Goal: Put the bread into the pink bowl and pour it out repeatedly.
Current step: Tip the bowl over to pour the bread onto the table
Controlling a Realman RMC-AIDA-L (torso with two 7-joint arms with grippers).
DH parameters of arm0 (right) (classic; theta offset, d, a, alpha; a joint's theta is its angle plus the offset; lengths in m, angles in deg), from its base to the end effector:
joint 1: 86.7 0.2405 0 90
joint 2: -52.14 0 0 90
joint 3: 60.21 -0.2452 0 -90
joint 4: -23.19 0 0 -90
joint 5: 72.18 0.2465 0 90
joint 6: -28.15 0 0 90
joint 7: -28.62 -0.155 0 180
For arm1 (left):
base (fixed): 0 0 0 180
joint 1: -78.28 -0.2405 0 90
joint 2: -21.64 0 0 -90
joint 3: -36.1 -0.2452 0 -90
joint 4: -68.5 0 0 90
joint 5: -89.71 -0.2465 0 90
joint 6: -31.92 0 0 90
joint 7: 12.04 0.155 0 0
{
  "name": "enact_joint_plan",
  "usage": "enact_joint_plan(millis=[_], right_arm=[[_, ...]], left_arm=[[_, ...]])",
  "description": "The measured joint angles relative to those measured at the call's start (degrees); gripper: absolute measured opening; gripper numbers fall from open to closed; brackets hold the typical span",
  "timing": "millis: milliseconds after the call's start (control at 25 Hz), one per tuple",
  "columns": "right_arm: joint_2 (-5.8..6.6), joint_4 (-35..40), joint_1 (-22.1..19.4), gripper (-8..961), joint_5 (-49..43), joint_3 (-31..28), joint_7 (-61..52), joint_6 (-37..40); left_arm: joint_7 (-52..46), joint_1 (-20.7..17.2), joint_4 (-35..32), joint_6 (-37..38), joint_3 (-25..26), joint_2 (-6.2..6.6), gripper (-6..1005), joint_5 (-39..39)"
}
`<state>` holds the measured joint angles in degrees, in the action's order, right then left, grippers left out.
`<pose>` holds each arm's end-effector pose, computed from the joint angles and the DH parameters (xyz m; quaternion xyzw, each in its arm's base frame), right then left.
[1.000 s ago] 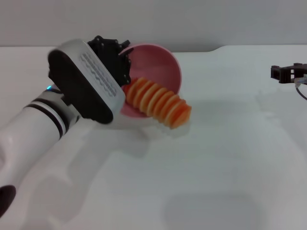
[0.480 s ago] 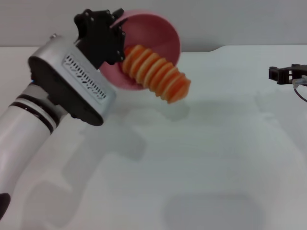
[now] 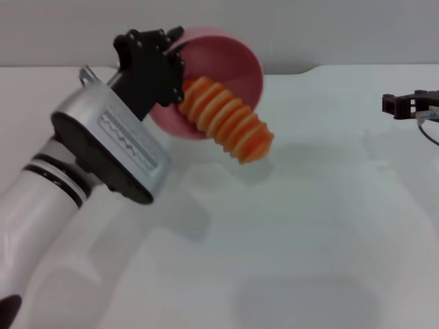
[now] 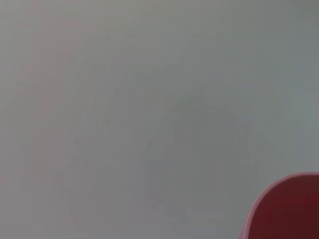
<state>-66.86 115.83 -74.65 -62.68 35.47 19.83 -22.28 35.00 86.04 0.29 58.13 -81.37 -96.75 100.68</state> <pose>0.1987 0.3969 0.0248 -0.7532 0.4405 0.0224 0.4879 -0.1596 0.3707 -0.0597 -0.7838 0.1948 -0.0885 0.5829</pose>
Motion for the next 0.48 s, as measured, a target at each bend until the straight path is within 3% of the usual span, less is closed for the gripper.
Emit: enact_joint_plan(millis=[400, 480], right_arm=[[0.00, -0.2, 0.1, 522, 0.0, 0.0, 0.0, 0.0], [0.00, -0.3, 0.1, 522, 0.0, 0.0, 0.0, 0.0]], left_arm=[[6.5, 0.9, 5.0, 6.1, -2.3, -0.34, 48, 2.5], [6.5, 1.5, 7.2, 10.9, -2.6, -0.32, 48, 4.9]])
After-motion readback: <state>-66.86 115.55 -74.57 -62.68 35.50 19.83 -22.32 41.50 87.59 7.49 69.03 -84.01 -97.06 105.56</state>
